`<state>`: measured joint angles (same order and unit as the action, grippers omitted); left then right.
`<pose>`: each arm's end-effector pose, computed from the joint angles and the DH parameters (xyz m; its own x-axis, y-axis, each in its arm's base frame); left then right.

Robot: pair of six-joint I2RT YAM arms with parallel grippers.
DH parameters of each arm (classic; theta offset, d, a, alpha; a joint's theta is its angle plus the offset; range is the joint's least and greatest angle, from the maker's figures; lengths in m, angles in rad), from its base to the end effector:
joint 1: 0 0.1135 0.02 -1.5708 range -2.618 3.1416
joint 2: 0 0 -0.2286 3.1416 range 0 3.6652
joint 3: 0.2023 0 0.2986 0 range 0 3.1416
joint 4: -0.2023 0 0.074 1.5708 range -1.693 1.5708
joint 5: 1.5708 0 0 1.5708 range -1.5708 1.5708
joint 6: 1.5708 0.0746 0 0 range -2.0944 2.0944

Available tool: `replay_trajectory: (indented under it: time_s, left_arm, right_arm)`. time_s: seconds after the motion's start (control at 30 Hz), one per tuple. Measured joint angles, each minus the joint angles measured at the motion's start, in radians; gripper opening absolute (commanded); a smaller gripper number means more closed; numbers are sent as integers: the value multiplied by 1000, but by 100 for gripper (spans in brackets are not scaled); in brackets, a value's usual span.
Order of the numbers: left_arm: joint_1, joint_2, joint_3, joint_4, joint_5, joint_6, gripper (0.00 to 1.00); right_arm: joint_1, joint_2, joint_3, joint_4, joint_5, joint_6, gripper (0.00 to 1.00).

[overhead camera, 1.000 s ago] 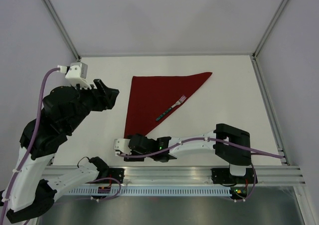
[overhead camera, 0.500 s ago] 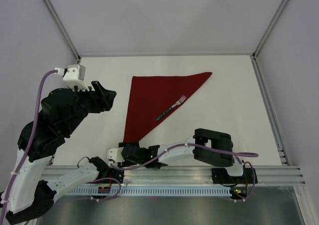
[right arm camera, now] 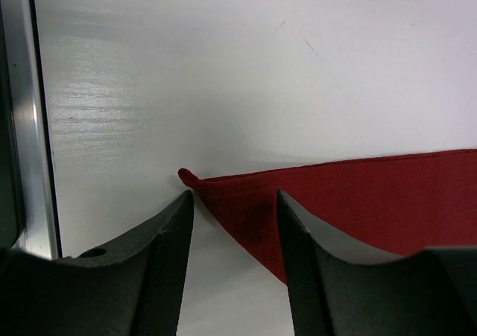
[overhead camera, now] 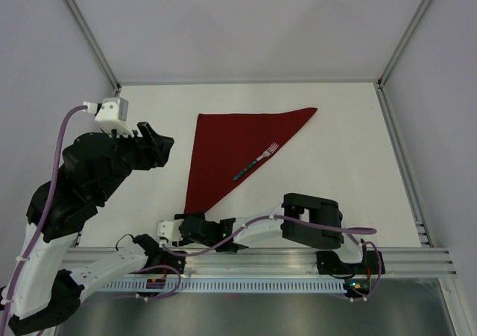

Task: Fold the napkin, place the utensils inside, and roll it up
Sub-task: Fold the napkin at the center of the board.

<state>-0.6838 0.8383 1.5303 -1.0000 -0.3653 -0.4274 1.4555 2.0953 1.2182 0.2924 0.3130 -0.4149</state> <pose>0.1649 -0.1000 0.4727 -0.3491 -0.2150 -0.9121 0.1994 0.9340 -0.2964 0.0790 0.4826 0.0448 0.3109 -0.6487 -0.6946 -0.8635 0.1126 -0.4917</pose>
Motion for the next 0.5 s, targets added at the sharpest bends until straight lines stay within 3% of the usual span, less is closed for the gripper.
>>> replay_trajectory:
  time_s: [0.2,0.5]
  left_arm:
    - [0,5,-6,-1,0,0,70]
    - [0,23,-16,-1,0,0,70]
  right_arm:
    - [0,10,0,2,-2,-2,32]
    - [0,14,2,-14,-6,4,11]
